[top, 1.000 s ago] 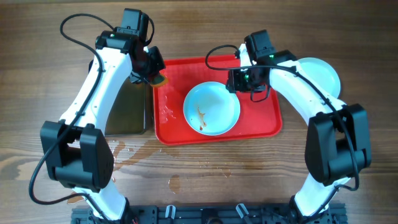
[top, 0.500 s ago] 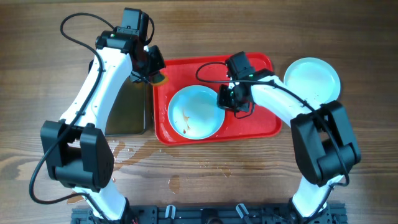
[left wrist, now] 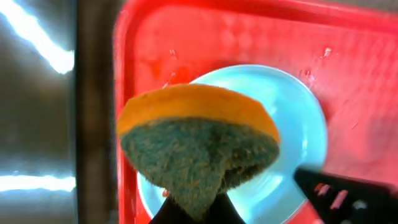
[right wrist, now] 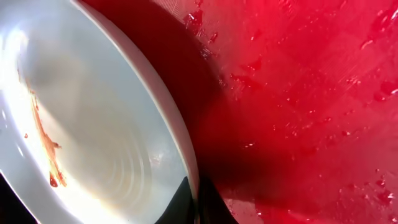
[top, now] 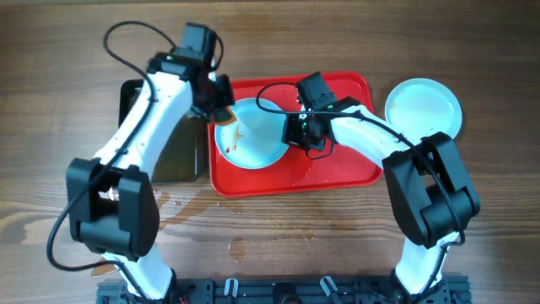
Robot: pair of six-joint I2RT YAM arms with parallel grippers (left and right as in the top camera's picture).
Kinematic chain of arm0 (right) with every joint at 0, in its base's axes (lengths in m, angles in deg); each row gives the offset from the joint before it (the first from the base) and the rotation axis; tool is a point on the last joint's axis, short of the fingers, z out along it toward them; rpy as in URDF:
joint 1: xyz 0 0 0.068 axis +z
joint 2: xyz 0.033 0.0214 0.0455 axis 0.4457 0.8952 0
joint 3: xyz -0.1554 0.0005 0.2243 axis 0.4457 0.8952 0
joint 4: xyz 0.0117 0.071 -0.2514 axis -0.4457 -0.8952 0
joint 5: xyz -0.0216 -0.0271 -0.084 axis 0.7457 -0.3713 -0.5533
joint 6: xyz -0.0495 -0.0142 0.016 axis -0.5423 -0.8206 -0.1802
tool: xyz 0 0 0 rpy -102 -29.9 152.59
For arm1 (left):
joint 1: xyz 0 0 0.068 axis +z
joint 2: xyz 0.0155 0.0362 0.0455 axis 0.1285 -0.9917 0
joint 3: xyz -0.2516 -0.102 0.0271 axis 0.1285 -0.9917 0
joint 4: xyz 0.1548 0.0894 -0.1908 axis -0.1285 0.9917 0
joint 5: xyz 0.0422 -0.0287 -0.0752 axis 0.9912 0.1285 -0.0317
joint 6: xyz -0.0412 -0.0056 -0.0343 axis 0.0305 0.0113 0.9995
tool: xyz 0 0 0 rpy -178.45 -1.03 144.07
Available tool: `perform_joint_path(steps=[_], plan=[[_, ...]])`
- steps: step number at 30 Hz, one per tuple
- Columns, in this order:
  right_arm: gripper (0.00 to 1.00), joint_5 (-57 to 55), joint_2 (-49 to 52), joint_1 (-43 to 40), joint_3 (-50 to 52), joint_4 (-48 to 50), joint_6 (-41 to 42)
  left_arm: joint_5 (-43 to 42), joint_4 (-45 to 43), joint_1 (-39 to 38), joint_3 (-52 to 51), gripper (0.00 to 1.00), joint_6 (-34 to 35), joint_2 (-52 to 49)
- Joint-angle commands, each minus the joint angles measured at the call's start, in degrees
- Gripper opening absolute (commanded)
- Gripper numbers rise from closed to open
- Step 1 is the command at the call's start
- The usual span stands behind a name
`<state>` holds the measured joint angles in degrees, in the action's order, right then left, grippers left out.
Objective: Clean dirty plates on tray and stack at the side
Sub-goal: 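Scrub the third plate with the sponge in the left gripper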
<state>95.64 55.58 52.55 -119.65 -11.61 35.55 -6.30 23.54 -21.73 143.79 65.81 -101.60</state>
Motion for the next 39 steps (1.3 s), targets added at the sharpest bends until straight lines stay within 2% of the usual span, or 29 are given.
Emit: perform_joint_path(steps=[1, 2, 4, 7, 10, 15, 20, 21, 24, 27, 30, 33, 34, 35, 39], plan=[[0.04, 2.2, 1.8, -1.5, 0.3, 0.0, -3.1, -2.5, -5.5, -2.2, -9.0, 0.04, -14.4, -1.4], [0.04, 2.5, 1.8, -1.8, 0.3, 0.1, -3.2, -5.7, -7.1, -2.4, -11.1, 0.04, -19.3, -1.4], [0.04, 3.0, 1.8, -2.4, 0.3, 0.1, -3.4, -6.0, -10.8, -2.7, -14.2, 0.04, -22.6, -1.4], [0.04, 3.0, 1.8, -2.5, 0.3, 0.0, -3.6, -2.6, -18.2, -2.7, -18.9, 0.04, -22.6, -1.4], [0.04, 3.0, 1.8, -2.5, 0.3, 0.1, -3.8, -2.6, -23.1, -2.7, -22.3, 0.04, -22.5, -1.9], [0.04, 3.0, 1.8, -2.5, 0.3, 0.1, -4.0, -4.3, -27.6, -3.9, -22.9, 0.04, -22.1, -5.7], [0.04, 3.0, 1.8, -2.5, 0.3, 0.2, -4.4, -3.9, -39.9, -6.6, -22.9, 0.04, -21.6, -5.8], [0.04, 3.0, 1.8, -2.5, 0.3, 0.2, -4.4, -1.7, -41.6, -6.5, -22.9, 0.04, -21.1, -5.8], [0.04, 3.0, 1.8, -2.5, 0.3, 0.3, -4.7, 14.5, -42.8, -6.3, -22.9, 0.04, -12.7, -6.7], [0.05, 3.0, 1.8, -2.5, 0.3, 0.3, -4.7, 16.4, -38.6, -6.4, -22.9, 0.04, -5.9, -6.9], [0.04, 3.0, 1.8, -2.5, 0.3, 0.2, -4.8, 3.7, -28.0, -6.4, -22.7, 0.04, -6.1, -6.8], [0.04, 3.4, 1.8, -2.5, 0.3, 0.3, -4.8, -14.5, -19.5, -6.4, -21.6, 0.04, -11.3, -6.8], [0.04, 3.4, 1.8, -2.5, 0.3, 0.3, -4.8, -23.4, -18.3, -6.4, -21.2, 0.04, -15.1, -6.8], [0.04, 3.4, 1.8, -2.5, 0.3, 0.2, -4.8, -25.2, -18.3, -6.4, -21.2, 0.04, -17.3, -6.8], [0.04, 3.4, 1.8, -2.5, 0.3, 0.1, -4.8, -23.6, -25.4, -4.3, -21.1, 0.04, -16.5, -6.9]])
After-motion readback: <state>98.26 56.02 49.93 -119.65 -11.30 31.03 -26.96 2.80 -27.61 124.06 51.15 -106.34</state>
